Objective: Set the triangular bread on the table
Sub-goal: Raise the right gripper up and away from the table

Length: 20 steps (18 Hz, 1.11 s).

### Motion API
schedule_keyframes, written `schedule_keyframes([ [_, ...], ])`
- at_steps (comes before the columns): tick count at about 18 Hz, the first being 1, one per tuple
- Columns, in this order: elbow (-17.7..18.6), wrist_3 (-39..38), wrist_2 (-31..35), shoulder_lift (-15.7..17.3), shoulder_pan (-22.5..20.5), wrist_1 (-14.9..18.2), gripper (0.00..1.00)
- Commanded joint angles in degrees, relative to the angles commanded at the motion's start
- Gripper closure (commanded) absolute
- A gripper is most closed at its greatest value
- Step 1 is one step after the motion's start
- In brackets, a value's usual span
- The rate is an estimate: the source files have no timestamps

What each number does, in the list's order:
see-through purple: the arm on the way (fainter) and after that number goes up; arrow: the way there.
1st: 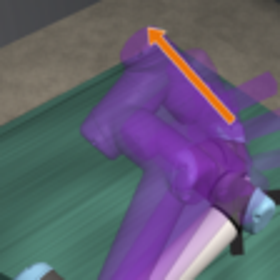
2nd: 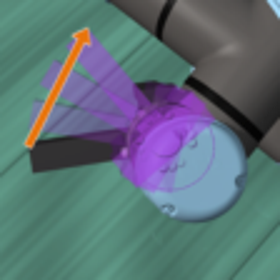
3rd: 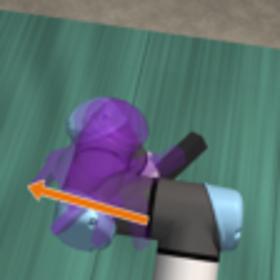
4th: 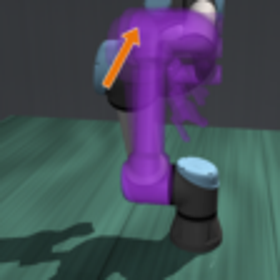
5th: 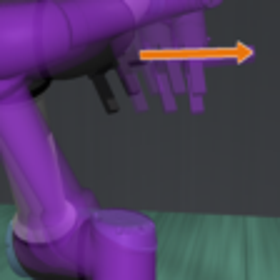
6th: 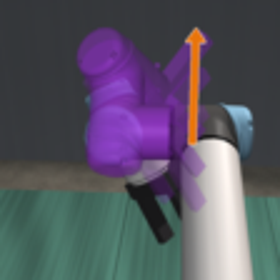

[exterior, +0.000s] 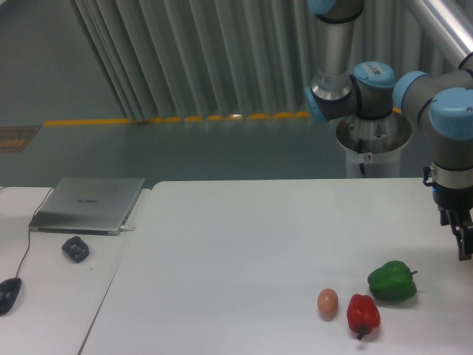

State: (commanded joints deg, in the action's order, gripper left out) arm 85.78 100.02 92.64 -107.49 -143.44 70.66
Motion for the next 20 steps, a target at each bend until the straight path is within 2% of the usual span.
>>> schedule_keyframes([
  [8, 0.1, -0.8, 0.6, -0.2, 0.1, -0.2, 0.0],
  [13, 0.5, 1.0, 0.5, 0.0, -2.5, -1.9, 0.0],
  [15, 0.4, 7.3, 0.8, -0.4, -4.0, -3.5, 0.0],
  [18, 0.4, 21.1, 0.9, -0.8, -6.6, -6.0, 0.0],
  [20, 0.4, 24.0, 1.7, -1.4, -6.9, -7.2, 0.0],
])
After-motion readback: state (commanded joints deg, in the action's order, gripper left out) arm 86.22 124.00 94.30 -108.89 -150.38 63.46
